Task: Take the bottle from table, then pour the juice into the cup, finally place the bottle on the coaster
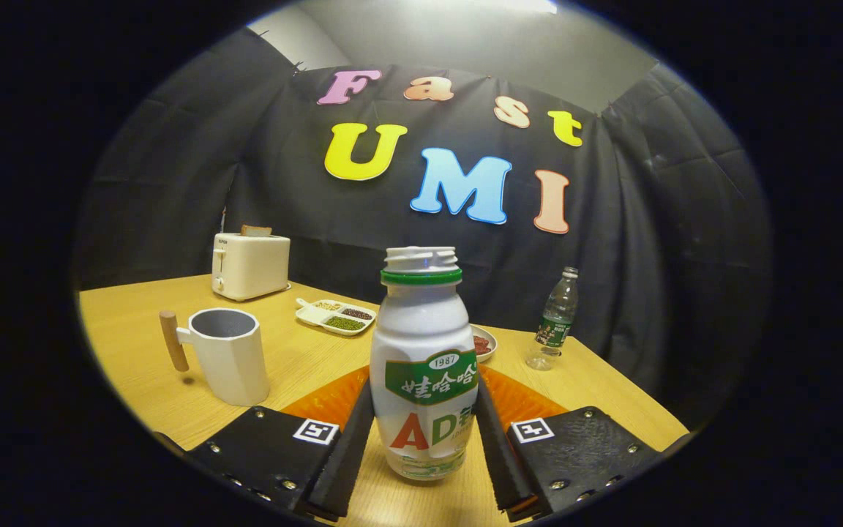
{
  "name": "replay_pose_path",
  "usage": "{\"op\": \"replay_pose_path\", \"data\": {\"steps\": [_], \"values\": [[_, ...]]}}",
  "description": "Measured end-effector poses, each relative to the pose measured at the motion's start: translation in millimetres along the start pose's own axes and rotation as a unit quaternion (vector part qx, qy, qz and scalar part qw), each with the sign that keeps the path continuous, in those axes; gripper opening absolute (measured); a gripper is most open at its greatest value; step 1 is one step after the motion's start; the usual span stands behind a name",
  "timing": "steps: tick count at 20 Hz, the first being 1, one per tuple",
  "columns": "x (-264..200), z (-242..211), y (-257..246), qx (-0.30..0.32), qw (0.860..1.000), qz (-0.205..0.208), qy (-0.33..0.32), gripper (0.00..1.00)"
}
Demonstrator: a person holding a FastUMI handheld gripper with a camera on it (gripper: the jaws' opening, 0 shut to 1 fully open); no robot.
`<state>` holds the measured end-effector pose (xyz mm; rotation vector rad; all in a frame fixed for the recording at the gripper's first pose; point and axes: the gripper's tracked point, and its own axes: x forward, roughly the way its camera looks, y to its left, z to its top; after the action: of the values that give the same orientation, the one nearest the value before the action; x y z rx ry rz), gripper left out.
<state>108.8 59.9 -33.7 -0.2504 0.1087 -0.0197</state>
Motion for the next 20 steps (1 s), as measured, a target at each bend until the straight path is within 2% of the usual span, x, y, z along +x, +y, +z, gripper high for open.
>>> {"op": "replay_pose_path", "data": {"steps": [7, 13, 20], "values": [[12, 20, 15, -0.072, 0.997, 0.021, -0.016, 0.71], [20, 31, 29, -0.164, 0.986, 0.037, -0.018, 0.71], [35, 23, 37, -0.194, 0.980, 0.042, 0.010, 0.71]]}}
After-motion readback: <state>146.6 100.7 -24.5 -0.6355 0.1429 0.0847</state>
